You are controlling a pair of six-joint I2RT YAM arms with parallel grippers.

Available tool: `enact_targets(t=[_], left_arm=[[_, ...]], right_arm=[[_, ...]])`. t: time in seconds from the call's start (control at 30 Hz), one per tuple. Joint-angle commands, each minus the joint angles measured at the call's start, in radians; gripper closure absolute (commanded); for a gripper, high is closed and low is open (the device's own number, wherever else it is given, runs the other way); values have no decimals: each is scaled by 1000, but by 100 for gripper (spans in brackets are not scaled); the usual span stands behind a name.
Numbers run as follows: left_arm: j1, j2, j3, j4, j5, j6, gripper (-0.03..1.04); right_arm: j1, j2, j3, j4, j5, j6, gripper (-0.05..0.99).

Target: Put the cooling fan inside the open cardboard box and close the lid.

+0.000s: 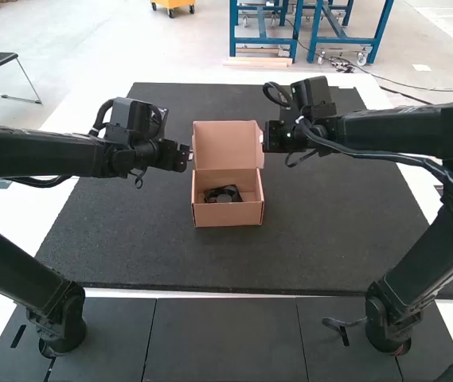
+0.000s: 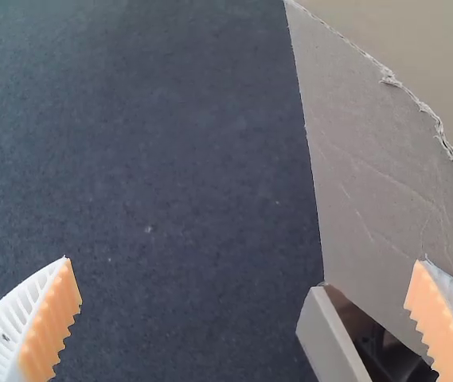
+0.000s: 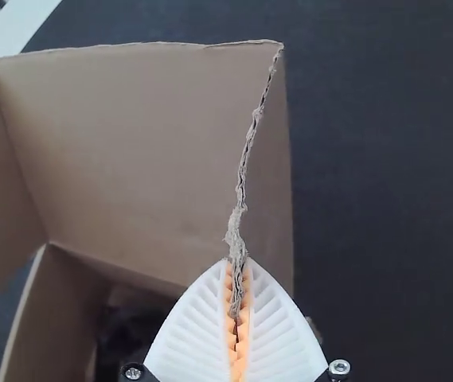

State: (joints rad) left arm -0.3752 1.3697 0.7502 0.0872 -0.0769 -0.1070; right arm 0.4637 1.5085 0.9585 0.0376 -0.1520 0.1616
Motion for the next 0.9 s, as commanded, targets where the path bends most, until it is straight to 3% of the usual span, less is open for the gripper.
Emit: enact_targets(t=[0.0,0.87], left_arm=[[-8,12,52,6,19,-5,5],[-8,-17,37,-78,80,-5,5]], right_arm=[[27,-56,19,-5,-46,30,95],[69,-56,-38,-140,-66,19,95]])
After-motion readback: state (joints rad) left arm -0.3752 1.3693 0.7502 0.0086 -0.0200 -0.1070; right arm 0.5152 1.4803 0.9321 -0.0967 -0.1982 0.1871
